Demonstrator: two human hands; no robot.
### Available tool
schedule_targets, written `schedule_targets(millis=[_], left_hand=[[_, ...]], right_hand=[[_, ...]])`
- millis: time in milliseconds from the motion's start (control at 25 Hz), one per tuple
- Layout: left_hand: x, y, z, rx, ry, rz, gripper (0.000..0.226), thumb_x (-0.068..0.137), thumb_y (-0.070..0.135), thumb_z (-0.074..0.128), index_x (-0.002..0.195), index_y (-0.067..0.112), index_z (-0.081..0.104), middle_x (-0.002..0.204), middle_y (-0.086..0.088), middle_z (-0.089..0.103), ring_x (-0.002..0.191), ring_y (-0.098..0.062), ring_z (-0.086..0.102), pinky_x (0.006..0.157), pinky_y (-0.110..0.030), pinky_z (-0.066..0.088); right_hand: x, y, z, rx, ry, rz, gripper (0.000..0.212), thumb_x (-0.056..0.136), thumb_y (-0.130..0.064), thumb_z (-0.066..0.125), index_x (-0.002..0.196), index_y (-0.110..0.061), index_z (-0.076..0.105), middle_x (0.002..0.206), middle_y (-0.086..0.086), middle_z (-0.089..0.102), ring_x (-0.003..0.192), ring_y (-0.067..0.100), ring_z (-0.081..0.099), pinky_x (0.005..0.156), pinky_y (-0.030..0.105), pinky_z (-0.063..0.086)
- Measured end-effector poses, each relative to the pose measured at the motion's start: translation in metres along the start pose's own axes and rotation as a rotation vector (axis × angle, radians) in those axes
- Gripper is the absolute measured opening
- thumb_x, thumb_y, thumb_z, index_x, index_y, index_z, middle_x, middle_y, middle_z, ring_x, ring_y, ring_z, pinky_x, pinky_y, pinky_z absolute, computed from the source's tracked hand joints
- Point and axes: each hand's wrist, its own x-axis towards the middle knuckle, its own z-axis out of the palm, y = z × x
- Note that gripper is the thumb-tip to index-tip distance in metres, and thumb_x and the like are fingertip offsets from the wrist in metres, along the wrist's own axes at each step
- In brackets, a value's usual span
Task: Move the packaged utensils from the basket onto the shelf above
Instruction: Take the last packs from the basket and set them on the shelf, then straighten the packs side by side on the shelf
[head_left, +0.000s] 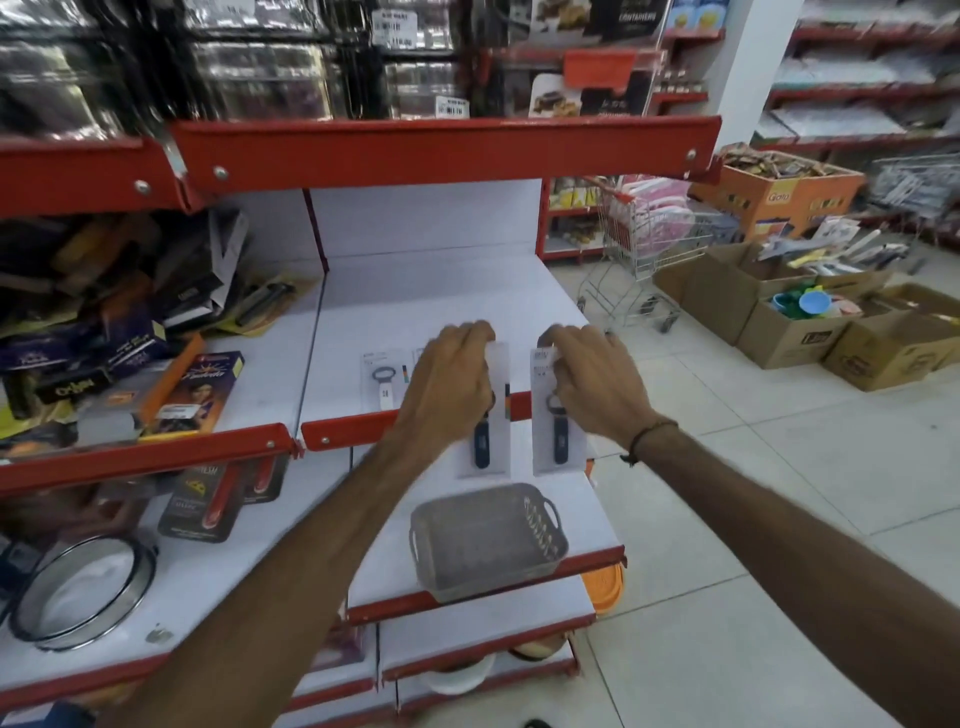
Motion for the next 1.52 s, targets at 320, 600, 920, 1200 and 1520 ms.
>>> schedule_targets(millis=[320, 600, 920, 1200, 1520], left_hand=[[0.121, -0.021, -0.008, 0.087, -0.015, -0.121, 0.023, 0.090, -0.006, 0.044, 0.109, -0.002, 0.057, 0.102, -0.024, 0.069, 0.091, -0.040, 0.064, 0.077, -0.045, 0.054], [0.146, -0.061, 0.064, -0.048, -0.247, -0.360, 0.024, 0.092, -0.002, 0.037, 0.106, 0.005, 0.054, 0.109, -0.021, 0.067, 0.100, -0.039, 0.063, 0.094, -0.049, 0.051], [0.118, -0.120, 0.048, 0.060, -0.427, -0.320, 0.044, 0.101, 0.021, 0.048, 0.145, 0.014, 0.049, 0.154, -0.009, 0.046, 0.144, -0.027, 0.038, 0.121, -0.043, 0.028], [0.070, -0.166, -0.045, 0.331, -0.875, -0.493, 0.078, 0.075, 0.050, 0.076, 0.144, 0.031, 0.046, 0.153, -0.003, 0.044, 0.136, -0.028, 0.045, 0.111, -0.037, 0.041], [0.040, -0.168, -0.037, 0.187, -0.793, -0.454, 0.079, 0.075, 0.042, 0.078, 0.146, 0.026, 0.046, 0.153, 0.001, 0.046, 0.135, -0.024, 0.048, 0.113, -0.042, 0.043]], right_hand=[[0.116, 0.034, -0.012, 0.037, 0.045, 0.068, 0.029, 0.087, -0.009, 0.039, 0.111, -0.014, 0.054, 0.086, 0.003, 0.063, 0.085, 0.030, 0.060, 0.073, 0.038, 0.040], [0.148, 0.070, 0.067, 0.051, -0.224, 0.150, 0.027, 0.090, -0.009, 0.039, 0.112, -0.012, 0.055, 0.091, 0.010, 0.069, 0.088, 0.037, 0.062, 0.072, 0.038, 0.034], [0.138, 0.075, 0.095, -0.073, -0.563, 0.089, 0.049, 0.096, -0.030, 0.046, 0.145, -0.029, 0.041, 0.149, 0.000, 0.050, 0.133, 0.025, 0.049, 0.106, 0.046, 0.040], [0.144, -0.001, 0.102, 0.265, -0.885, -0.046, 0.083, 0.072, -0.047, 0.082, 0.145, -0.034, 0.044, 0.156, -0.004, 0.038, 0.142, 0.021, 0.036, 0.117, 0.039, 0.028], [0.137, -0.031, 0.116, 0.263, -0.867, -0.014, 0.074, 0.060, -0.043, 0.091, 0.128, -0.037, 0.062, 0.147, -0.003, 0.048, 0.132, 0.023, 0.047, 0.110, 0.039, 0.040]])
